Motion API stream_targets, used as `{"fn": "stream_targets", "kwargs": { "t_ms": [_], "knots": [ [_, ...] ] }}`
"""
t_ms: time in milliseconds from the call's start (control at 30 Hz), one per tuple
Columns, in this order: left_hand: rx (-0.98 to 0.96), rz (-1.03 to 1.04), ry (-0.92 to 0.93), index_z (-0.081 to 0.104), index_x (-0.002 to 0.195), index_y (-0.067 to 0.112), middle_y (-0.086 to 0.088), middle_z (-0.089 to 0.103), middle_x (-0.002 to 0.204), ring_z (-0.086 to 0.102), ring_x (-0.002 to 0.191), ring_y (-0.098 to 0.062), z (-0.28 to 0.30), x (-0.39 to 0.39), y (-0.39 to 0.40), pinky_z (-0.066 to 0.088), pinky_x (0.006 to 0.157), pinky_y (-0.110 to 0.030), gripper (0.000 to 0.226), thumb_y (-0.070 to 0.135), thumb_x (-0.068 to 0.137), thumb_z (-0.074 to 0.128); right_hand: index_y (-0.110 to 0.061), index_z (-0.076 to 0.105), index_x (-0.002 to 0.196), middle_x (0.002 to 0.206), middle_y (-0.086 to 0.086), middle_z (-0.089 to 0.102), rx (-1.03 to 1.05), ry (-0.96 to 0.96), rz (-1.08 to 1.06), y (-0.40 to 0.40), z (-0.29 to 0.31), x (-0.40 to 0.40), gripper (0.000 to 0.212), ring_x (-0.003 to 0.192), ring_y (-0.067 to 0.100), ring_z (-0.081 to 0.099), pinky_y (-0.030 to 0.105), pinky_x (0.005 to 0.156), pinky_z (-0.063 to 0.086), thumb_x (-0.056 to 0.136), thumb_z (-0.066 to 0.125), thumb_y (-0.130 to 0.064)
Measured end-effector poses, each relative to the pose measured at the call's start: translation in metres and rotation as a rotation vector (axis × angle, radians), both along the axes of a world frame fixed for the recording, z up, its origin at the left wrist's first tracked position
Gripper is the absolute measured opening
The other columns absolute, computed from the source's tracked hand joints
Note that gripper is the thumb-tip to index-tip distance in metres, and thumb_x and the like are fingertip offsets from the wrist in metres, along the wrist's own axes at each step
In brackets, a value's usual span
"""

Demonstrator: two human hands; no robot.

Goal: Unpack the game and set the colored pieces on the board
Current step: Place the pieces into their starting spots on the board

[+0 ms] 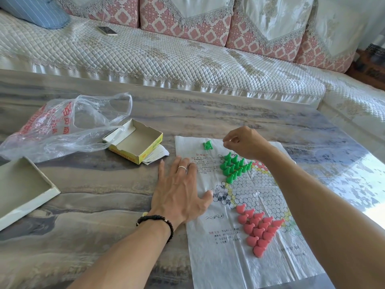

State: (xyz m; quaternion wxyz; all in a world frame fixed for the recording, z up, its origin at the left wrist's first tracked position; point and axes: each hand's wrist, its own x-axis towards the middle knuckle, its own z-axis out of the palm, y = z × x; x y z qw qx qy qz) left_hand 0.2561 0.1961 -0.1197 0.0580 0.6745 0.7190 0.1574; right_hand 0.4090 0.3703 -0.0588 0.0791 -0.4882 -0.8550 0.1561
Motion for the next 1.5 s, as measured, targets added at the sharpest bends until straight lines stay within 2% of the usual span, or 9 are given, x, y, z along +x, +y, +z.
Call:
{"fn": "stream_targets", "kwargs": {
  "t_ms": [167, 233, 400, 567, 700, 900, 1100, 1233, 1500],
  "knots": [
    [0.011, 0.005, -0.006, 0.03, 0.142, 0.015, -0.005, 0.027, 0.152, 0.011, 0.145, -0.023, -0.001, 0.0, 0.001, 0.006, 0.117, -0.055, 0.078, 0.065, 0.083, 0.039, -0.015, 0.064, 0.119, 0.106, 0.002, 0.067, 0.023, -0.036, 0.05, 0.002, -0.001, -0.026, 0.025, 0.063, 0.007, 0.061, 0.014, 0.056, 0.046, 0.096, 0.053, -0.016],
    [0.007, 0.003, 0.003, 0.029, 0.141, 0.015, -0.004, 0.026, 0.152, 0.011, 0.144, -0.023, -0.001, -0.001, 0.0, 0.006, 0.117, -0.055, 0.078, 0.065, 0.083, 0.039, -0.015, 0.064, 0.119, 0.111, 0.005, 0.068, 0.035, -0.059, 0.077, 0.003, -0.004, -0.037, 0.026, 0.073, 0.011, 0.062, 0.02, 0.067, 0.049, 0.096, 0.053, -0.014],
    [0.009, 0.005, -0.002, 0.029, 0.142, 0.015, -0.004, 0.026, 0.153, 0.011, 0.145, -0.023, -0.001, 0.0, 0.001, 0.005, 0.117, -0.054, 0.078, 0.065, 0.083, 0.04, -0.016, 0.072, 0.095, 0.098, 0.004, 0.073, 0.043, -0.124, 0.073, 0.007, -0.012, -0.043, 0.016, 0.078, 0.017, 0.066, 0.028, 0.073, 0.054, 0.09, 0.058, -0.011],
    [0.01, 0.009, -0.001, 0.028, 0.142, 0.016, -0.004, 0.026, 0.153, 0.011, 0.145, -0.022, -0.001, 0.001, 0.0, 0.005, 0.117, -0.054, 0.078, 0.065, 0.083, 0.04, -0.014, 0.066, 0.092, 0.089, 0.006, 0.071, 0.079, 0.041, -0.028, 0.003, 0.003, -0.032, 0.015, 0.072, 0.023, 0.067, 0.038, 0.068, 0.058, 0.091, 0.051, -0.01],
    [0.02, 0.01, -0.002, 0.03, 0.141, 0.016, -0.003, 0.028, 0.151, 0.012, 0.143, -0.023, 0.001, 0.001, 0.0, 0.008, 0.117, -0.054, 0.078, 0.066, 0.083, 0.041, -0.016, 0.061, 0.093, 0.08, 0.002, 0.071, 0.065, 0.066, 0.004, -0.002, 0.017, -0.025, 0.007, 0.053, 0.012, 0.06, 0.022, 0.044, 0.045, 0.091, 0.056, -0.012],
    [0.006, 0.008, -0.005, 0.028, 0.143, 0.016, -0.003, 0.026, 0.152, 0.011, 0.142, -0.023, 0.003, 0.001, -0.001, 0.009, 0.117, -0.054, 0.079, 0.066, 0.083, 0.04, -0.014, 0.06, 0.089, 0.074, -0.001, 0.065, -0.015, 0.038, -0.02, -0.01, 0.024, -0.016, 0.021, 0.064, 0.013, 0.06, 0.022, 0.056, 0.046, 0.078, 0.077, -0.019],
    [0.005, 0.012, -0.004, 0.029, 0.143, 0.017, -0.004, 0.027, 0.152, 0.013, 0.143, -0.023, 0.002, 0.001, -0.001, 0.008, 0.117, -0.054, 0.079, 0.067, 0.083, 0.04, -0.013, 0.074, 0.089, 0.07, -0.008, 0.065, 0.004, -0.039, 0.051, -0.017, 0.027, -0.007, 0.009, 0.06, 0.014, 0.06, 0.029, 0.056, 0.052, 0.086, 0.066, -0.011],
    [0.004, 0.012, -0.002, 0.029, 0.143, 0.017, -0.004, 0.026, 0.153, 0.013, 0.143, -0.023, 0.001, 0.001, 0.0, 0.008, 0.117, -0.054, 0.079, 0.067, 0.083, 0.04, -0.013, 0.07, 0.084, 0.066, -0.008, 0.062, -0.018, -0.064, 0.053, -0.019, 0.028, -0.008, 0.001, 0.055, 0.008, 0.057, 0.019, 0.051, 0.045, 0.083, 0.071, -0.011],
    [0.014, 0.004, 0.008, 0.03, 0.142, 0.015, -0.004, 0.029, 0.15, 0.017, 0.142, -0.023, 0.001, 0.0, 0.0, 0.008, 0.117, -0.053, 0.079, 0.066, 0.083, 0.04, -0.013, 0.074, 0.09, 0.081, -0.003, 0.072, -0.038, -0.121, 0.09, -0.017, 0.027, -0.009, 0.015, 0.076, 0.016, 0.069, 0.032, 0.07, 0.059, 0.085, 0.062, -0.006]
  ]
}}
